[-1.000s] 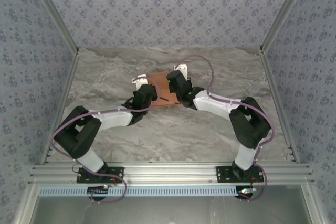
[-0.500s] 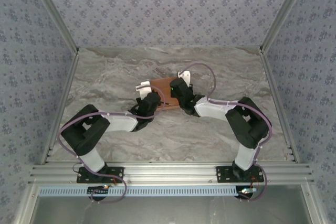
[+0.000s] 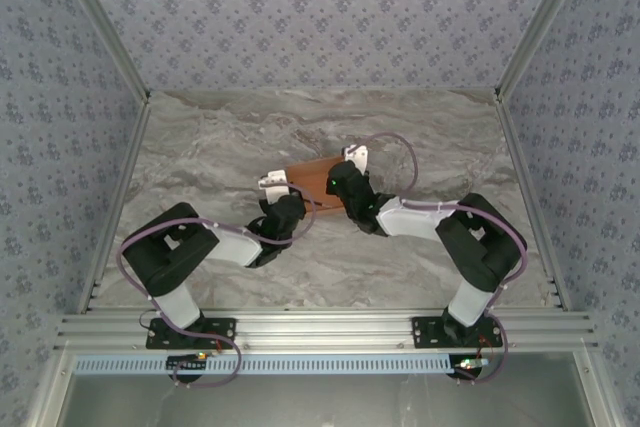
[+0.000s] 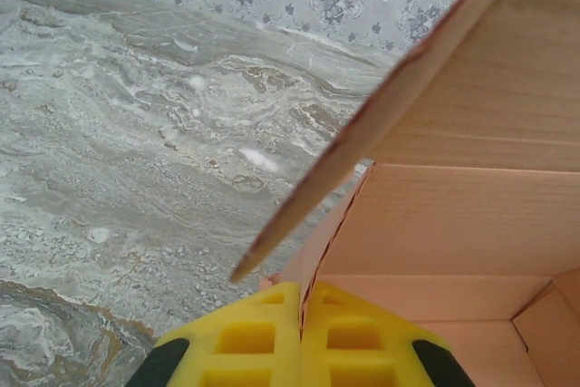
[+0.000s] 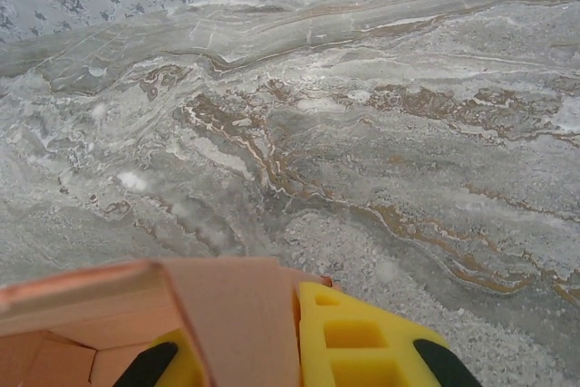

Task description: Fold the paper box

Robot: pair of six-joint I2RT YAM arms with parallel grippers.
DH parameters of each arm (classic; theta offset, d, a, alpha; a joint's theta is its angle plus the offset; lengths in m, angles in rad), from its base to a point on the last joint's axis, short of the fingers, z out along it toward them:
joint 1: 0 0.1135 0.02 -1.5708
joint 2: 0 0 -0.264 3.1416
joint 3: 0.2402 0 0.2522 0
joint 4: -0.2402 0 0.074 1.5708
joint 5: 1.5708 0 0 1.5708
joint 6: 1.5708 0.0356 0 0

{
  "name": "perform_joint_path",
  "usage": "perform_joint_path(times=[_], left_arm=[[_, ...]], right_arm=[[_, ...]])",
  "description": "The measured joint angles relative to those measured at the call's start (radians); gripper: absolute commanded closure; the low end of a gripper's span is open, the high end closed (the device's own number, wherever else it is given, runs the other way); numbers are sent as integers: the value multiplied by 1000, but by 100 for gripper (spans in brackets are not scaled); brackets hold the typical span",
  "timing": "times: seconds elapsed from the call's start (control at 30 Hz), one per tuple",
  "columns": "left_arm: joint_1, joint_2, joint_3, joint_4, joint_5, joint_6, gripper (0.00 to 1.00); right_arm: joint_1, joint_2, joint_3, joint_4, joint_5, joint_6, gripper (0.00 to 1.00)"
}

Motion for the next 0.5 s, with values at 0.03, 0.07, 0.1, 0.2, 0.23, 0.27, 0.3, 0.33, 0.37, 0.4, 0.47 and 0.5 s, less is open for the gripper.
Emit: perform_joint_path(times=[0.03,0.07,0.1,0.2,0.23,0.27,0.3,0.33,0.37,0.4,0.47,0.5], left_arm=[[-7,6,-8,21,-9,7,100],[-14,15,-13,41,-20,12,100],[-19,21,-16,54,-28,14,100],[-30,39,-28,97,-46,21,100],[-34,46,-31,111,-53,22,100],[-37,51,-34,124,-60,26,100],[-40,54,-37,133,-62,28,100],[-43,57,-42,144,-66,29,100],[-47,57,-46,151,-69,33,100],[-50,57,-50,158,-70,36,100],[-56,57,-60,174,-73,45,99],[-60,57,-64,179,-76,48,99]], right_arm=[[4,-3,-8,7,5,4,90],[7,-6,-15,11,11,8,90],[11,-7,-21,15,16,11,90],[21,-9,-37,25,32,19,89],[24,-9,-42,28,37,22,89],[26,-10,-46,31,39,24,89],[27,-11,-50,33,40,26,89],[28,-13,-54,35,41,26,89],[29,-14,-58,37,42,26,89],[29,-15,-62,39,42,26,89],[32,-21,-71,41,42,26,89],[34,-24,-75,42,42,26,89]])
